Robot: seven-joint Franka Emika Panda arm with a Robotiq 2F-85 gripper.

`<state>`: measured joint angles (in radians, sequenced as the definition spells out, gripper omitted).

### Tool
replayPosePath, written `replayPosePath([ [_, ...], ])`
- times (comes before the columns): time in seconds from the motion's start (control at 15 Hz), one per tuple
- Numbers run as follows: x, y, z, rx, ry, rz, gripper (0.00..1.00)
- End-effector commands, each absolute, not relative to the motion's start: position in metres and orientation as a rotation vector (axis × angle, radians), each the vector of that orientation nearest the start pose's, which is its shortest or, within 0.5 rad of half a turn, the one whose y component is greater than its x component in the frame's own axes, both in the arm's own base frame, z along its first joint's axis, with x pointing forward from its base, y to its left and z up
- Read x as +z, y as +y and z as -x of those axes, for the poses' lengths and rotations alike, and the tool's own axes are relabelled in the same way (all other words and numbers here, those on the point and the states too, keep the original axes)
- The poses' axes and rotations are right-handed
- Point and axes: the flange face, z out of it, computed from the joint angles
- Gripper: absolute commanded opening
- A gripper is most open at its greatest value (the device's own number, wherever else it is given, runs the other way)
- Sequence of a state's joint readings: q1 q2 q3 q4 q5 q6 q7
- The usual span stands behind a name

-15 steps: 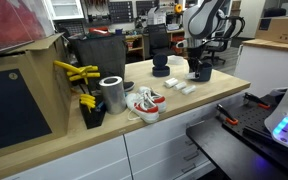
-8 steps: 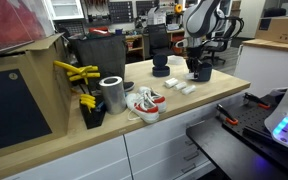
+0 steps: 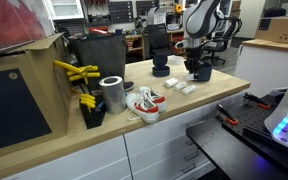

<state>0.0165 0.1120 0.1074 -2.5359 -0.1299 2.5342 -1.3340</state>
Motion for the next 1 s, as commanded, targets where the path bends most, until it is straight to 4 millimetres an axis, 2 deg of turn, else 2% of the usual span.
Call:
replayPosePath([
  [0.0,0.232,0.065,-0.443,0.147,-2.266,2.159,0.6],
  [0.2,0.249,0.052,-0.464,0.088,-2.176,2.227,0.82],
  [0.27,0.264,0.042,-0.476,0.046,-2.098,2.285,0.9],
  [0.33,0.269,0.026,-0.47,0.007,-2.029,2.338,0.97],
  [0.4,0.282,0.012,-0.479,-0.031,-1.947,2.403,1.0],
  [0.73,0.328,-0.054,-0.497,-0.177,-1.608,2.667,1.0],
  [0.93,0.339,-0.068,-0.505,-0.188,-1.379,2.804,1.0],
])
